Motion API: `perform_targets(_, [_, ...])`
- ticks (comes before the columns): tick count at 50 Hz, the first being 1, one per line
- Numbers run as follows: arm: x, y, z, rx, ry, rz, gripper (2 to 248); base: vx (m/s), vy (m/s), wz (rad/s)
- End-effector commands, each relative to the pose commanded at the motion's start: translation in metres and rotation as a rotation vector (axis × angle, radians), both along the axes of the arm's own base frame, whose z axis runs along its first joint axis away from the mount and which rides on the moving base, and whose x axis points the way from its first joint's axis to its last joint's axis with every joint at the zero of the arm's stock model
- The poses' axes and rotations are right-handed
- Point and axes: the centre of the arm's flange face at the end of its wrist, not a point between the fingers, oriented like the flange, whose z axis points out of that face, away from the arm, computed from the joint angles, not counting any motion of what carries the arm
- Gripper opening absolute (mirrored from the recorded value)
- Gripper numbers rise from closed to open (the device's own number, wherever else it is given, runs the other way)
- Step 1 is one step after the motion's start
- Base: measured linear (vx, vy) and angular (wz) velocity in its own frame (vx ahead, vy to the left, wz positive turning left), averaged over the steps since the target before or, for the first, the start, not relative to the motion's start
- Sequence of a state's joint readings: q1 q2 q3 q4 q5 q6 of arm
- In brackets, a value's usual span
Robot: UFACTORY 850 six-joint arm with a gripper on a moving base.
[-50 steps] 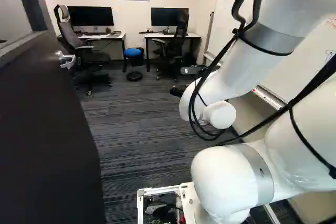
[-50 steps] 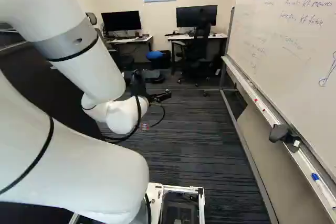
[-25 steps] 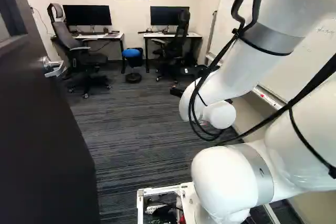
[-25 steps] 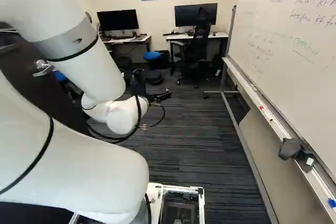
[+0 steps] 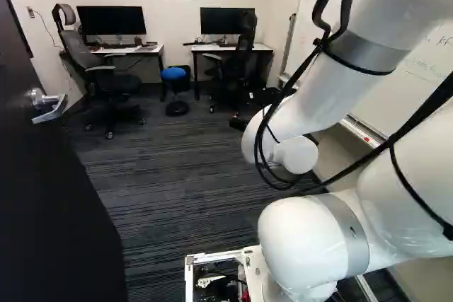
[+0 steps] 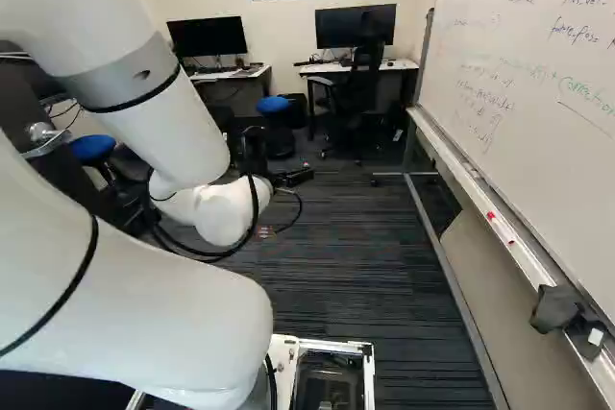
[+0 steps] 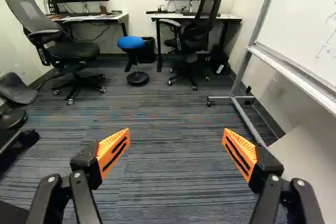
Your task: Open the door and move inside
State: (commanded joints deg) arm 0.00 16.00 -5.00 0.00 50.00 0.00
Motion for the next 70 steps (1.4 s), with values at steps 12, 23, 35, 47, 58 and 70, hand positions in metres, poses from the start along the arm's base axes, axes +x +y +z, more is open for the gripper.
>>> perform_targets(12, [0.0000,0.0000,0.0000,0.000,0.000,0.000,247,0.204,0.005,-0.027])
perform_targets(23, [0.0000,0.0000,0.0000,0.000,0.000,0.000,247,0.201,0.003,-0.028])
perform_targets(35, [0.0000,0.0000,0.0000,0.000,0.000,0.000,247,0.197,0.002,-0.027])
perform_targets(47, [0.0000,0.0000,0.0000,0.000,0.000,0.000,247,0.196,0.003,-0.027])
perform_targets(58, [0.0000,0.0000,0.0000,0.000,0.000,0.000,247,0.188,0.004,-0.020])
perform_targets(70, [0.0000,0.0000,0.0000,0.000,0.000,0.000,247,0.185,0.003,-0.017])
